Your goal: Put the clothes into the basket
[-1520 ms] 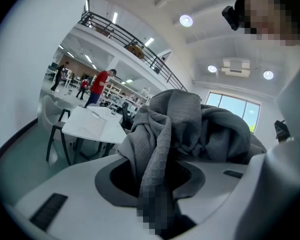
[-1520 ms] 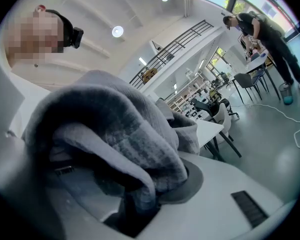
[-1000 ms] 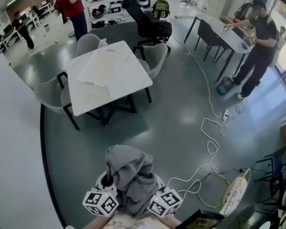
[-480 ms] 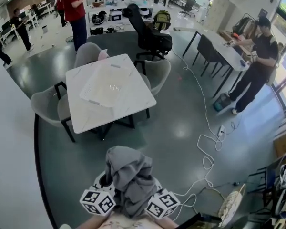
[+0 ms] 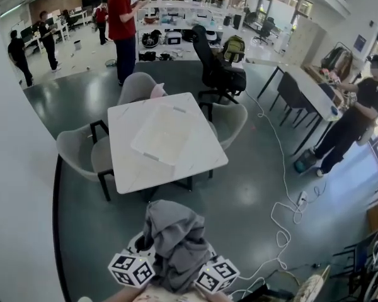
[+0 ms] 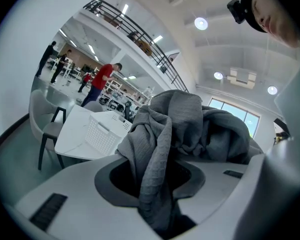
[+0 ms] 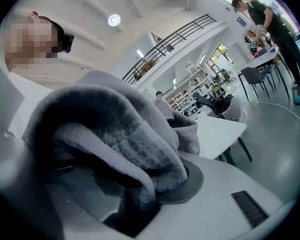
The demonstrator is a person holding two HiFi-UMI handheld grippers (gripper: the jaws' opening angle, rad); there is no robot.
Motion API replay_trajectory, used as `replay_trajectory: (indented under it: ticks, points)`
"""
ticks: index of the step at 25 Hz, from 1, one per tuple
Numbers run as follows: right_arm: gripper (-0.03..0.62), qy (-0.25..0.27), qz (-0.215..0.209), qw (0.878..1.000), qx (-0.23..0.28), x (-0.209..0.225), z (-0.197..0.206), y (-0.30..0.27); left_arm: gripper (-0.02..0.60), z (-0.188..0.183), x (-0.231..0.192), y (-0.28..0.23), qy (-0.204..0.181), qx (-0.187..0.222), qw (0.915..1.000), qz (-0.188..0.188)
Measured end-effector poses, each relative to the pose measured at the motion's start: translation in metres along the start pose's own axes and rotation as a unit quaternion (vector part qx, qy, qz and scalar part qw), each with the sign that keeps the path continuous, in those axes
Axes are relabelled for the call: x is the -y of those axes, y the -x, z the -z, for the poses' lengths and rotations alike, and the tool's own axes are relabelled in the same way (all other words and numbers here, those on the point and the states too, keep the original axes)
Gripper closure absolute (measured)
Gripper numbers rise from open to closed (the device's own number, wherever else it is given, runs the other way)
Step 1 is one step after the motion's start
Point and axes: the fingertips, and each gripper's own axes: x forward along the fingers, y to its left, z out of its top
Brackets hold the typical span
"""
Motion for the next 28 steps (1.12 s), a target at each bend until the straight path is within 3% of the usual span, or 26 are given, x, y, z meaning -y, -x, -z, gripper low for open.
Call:
replay_trajectory:
  ticks: [18, 28]
  points:
    - [0.473, -0.002, -0.007, 1.0, -0.019, -0.025, 0.022, -0.065, 0.451, -0.027, -0.065, 0.012, 0.021, 0.002, 0.9996, -0.018]
    - [0.473, -0.005, -0.017, 1.0, -0.025, 0.0, -0.001, -0.093, 0.451, -0.046, -0.072, -0.024, 0.024, 0.006, 0.9992, -0.03]
